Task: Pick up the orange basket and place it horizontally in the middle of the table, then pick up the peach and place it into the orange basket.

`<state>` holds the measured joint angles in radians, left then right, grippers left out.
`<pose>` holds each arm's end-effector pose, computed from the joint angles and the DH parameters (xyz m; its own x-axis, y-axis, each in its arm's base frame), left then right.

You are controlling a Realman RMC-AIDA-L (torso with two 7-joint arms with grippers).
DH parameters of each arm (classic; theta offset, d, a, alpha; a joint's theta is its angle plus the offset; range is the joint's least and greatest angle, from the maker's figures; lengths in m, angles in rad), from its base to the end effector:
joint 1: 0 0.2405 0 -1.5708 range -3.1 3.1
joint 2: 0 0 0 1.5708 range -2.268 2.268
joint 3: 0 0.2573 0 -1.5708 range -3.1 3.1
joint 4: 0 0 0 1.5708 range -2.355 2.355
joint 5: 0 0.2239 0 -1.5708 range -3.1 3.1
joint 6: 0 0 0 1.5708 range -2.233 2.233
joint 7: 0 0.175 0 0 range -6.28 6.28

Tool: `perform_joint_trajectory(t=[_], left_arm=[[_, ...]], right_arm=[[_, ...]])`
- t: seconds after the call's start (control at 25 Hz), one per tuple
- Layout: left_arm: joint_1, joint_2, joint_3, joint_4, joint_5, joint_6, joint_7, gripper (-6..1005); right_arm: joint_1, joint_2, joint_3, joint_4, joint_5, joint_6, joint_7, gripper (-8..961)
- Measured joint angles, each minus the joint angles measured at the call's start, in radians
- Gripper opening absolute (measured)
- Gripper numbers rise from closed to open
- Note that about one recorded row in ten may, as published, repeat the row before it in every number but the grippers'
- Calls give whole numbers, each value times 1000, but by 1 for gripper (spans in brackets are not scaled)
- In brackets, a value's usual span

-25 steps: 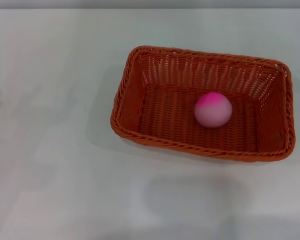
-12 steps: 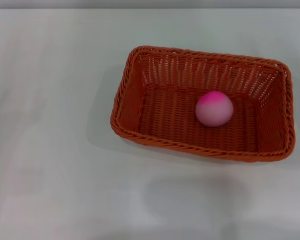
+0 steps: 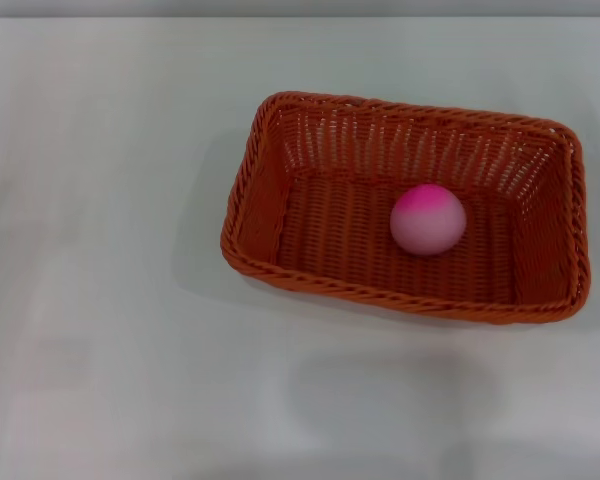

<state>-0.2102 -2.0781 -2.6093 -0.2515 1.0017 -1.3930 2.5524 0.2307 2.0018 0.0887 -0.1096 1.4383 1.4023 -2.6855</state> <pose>-0.3967 0.2920 0.0579 0.6209 -0.1177 0.7750 0.7701 -0.0927 -0.6311 0.4218 0.2736 0.0451 0.7232 -0.0135 -0.6905 -0.6866 -0.1220 -0.7167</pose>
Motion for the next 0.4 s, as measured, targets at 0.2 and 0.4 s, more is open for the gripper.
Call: perform_joint_trajectory(t=[0.2, 0.4], left_arm=[[0, 0, -1, -4, 0, -6, -2, 727], [-7, -1, -2, -2, 0, -7, -3, 727]], right_arm=[[1, 2, 2, 4, 0, 4, -1, 740], [3, 2, 1, 6, -1, 1, -1, 740]])
